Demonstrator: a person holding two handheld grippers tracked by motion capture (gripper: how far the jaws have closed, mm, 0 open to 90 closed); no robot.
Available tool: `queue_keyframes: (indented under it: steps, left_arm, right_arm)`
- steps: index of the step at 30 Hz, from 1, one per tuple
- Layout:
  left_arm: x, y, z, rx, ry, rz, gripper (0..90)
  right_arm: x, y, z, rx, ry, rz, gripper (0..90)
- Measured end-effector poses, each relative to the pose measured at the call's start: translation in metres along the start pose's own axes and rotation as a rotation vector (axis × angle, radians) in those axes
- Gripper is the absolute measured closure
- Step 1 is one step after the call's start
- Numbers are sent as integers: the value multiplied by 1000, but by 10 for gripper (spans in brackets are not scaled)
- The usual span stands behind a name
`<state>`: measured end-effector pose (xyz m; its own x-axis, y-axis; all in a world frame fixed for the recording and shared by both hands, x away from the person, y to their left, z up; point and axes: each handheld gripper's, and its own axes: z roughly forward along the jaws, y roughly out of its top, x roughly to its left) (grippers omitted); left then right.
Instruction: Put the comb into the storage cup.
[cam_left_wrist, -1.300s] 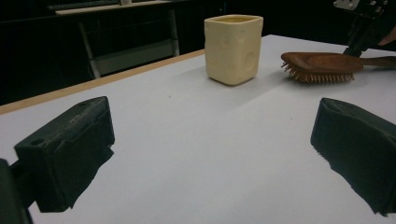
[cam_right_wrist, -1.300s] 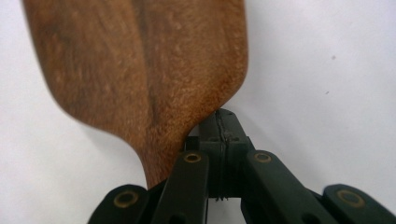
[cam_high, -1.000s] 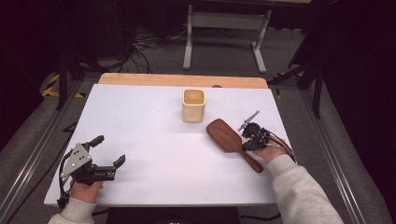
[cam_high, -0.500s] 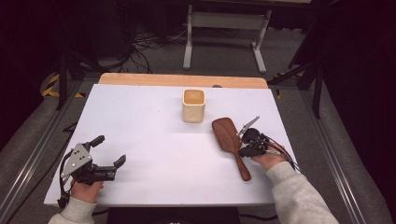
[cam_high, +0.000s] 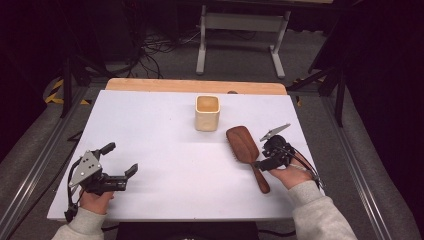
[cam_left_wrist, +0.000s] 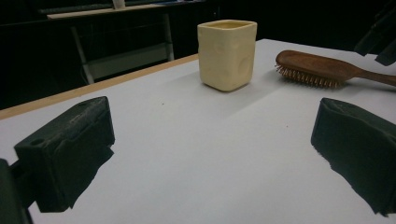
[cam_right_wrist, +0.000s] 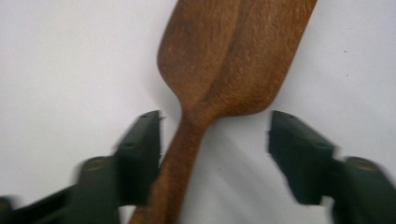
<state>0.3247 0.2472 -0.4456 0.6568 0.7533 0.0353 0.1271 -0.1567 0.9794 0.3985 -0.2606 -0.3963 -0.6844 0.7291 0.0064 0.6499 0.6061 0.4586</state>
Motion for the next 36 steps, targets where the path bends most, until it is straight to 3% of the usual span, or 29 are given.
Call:
queue_keyframes:
  steps: [2,5,9,21,29,36]
  left_arm:
    - [-1,0,2,-2,-5,3,4]
    - [-1,1,3,-4,-6,5,4]
    - [0,1,3,-3,-7,5,4]
    - [-1,1,4,-8,-7,8,4]
    - [-1,1,3,-13,-7,7,4]
    - [-1,1,3,-16,-5,9,4]
  right_arm:
    - [5,0,0,-14,-6,27,104]
    - [10,1,1,-18,-38,23,0]
    - [15,0,0,-42,-49,57,0]
    - [32,-4,6,-87,-78,73,0]
    - [28,-6,19,-70,-105,120,2]
    - [24,-5,28,-52,-121,172,90]
